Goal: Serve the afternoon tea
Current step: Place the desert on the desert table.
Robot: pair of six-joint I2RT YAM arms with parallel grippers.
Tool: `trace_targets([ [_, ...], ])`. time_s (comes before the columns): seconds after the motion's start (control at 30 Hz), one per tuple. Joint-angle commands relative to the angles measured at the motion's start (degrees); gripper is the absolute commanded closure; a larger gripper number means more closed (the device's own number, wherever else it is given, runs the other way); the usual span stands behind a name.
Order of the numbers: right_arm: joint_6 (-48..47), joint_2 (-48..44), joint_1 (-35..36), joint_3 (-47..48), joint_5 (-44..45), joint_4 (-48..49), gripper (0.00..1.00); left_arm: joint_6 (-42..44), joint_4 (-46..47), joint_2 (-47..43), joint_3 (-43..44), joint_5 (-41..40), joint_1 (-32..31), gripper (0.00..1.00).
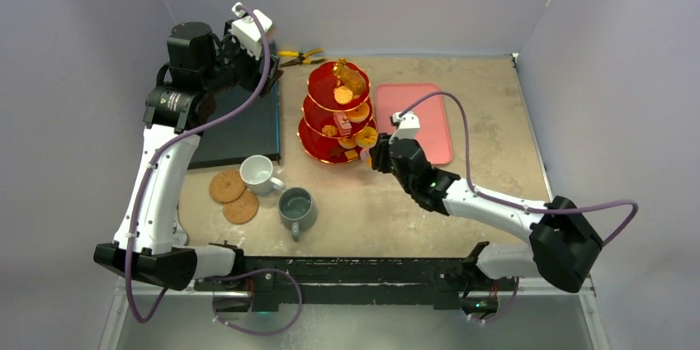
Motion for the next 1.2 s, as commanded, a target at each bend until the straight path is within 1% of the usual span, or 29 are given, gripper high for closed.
trace_targets([
  [0.0, 3.7, 0.7, 4.1, 4.1, 2.3, 1.7, 0.72, -0.1, 0.8, 0.0, 2.0, 0.4, 0.5, 0.34],
  [0.1, 5.2, 1.1, 5.7, 4.5, 2.9, 2.9, 0.72, -0.1, 0.7, 0.0, 2.0, 0.4, 0.5, 0.34],
  [0.23, 7.1, 3.1, 6.7, 3.8, 2.8, 8.2, 0.72, 0.0, 0.7, 0.0, 1.9, 0.3, 0.5, 0.34],
  [0.57, 10.5, 10.4, 7.1, 3.8, 6.8, 19.6, 0.72, 0.8, 0.2, -0.4, 1.6, -0.2, 0.5, 0.34],
  [0.63, 11.3, 11.6, 7.1, 3.7, 7.6, 21.3, 0.7, 0.9, 0.1, -0.4, 1.5, -0.2, 0.5, 0.33],
  [0.7, 12.0, 12.6, 7.1, 3.3, 8.1, 22.6, 0.66, 1.0, 0.1, -0.4, 1.5, -0.1, 0.5, 0.33],
  [0.97, 13.2, 13.4, 7.2, 2.6, 8.6, 22.8, 0.53, 0.7, 0.1, -0.4, 1.5, 0.0, 0.5, 0.33],
  [1.17, 12.1, 13.1, 7.3, 3.0, 8.5, 22.1, 0.49, 0.4, 0.2, -0.5, 1.6, 0.0, 0.5, 0.33],
])
